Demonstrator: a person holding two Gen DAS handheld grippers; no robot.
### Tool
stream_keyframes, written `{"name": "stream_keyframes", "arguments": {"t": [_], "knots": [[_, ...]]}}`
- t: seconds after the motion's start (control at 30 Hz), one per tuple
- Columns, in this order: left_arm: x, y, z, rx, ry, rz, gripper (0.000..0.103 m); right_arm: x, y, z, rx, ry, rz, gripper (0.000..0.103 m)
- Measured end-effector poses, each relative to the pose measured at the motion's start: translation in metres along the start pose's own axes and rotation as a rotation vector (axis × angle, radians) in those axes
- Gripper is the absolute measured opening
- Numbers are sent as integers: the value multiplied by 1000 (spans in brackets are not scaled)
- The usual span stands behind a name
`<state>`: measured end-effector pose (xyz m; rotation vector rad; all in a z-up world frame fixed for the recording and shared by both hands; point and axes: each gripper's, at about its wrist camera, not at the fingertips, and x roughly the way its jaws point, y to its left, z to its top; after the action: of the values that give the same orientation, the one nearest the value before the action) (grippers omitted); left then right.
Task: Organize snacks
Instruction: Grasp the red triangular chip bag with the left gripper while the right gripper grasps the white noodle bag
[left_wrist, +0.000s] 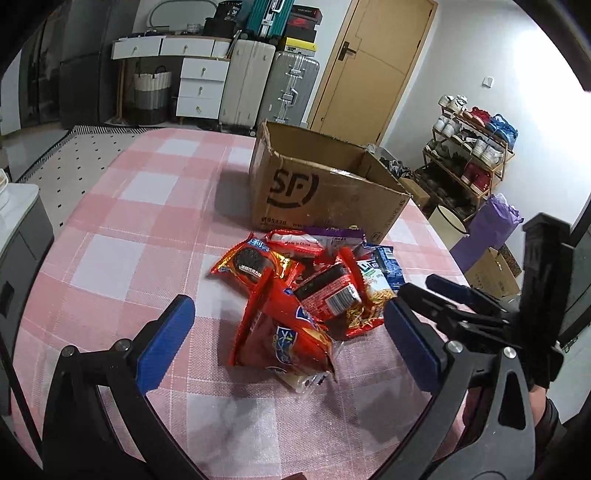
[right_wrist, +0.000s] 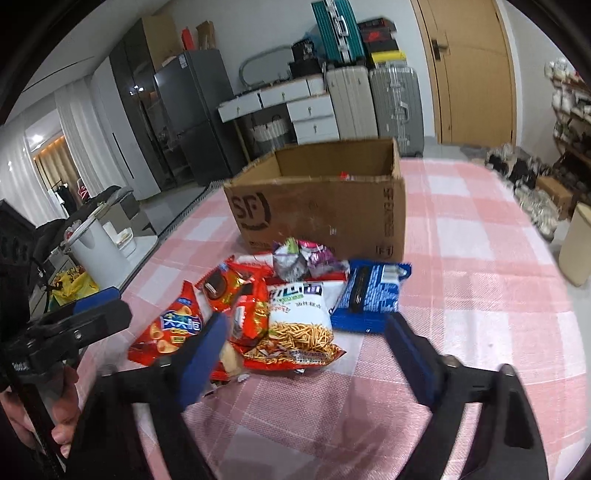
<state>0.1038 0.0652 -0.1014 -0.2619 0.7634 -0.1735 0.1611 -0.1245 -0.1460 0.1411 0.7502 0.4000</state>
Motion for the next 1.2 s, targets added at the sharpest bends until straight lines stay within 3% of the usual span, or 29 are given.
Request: {"name": "stream_keyframes", "arguments": {"t": [0.67, 0.77, 0.8, 0.93, 1.2], "knots": [[34, 30, -5, -55, 60, -7, 102, 67, 2, 5, -10, 102, 6, 69], [36, 34, -5, -62, 66, 1, 102, 74, -1, 5, 11, 117, 28, 62], [35, 35, -6, -64, 66, 4, 102, 78, -1, 4, 13, 126, 48, 55], [36, 41, -8, -83, 73, 19, 102, 81, -1, 3, 6, 127, 80, 49], [29, 41, -10, -79, 73, 25, 102, 71, -6, 0, 32, 109, 95, 48]]}}
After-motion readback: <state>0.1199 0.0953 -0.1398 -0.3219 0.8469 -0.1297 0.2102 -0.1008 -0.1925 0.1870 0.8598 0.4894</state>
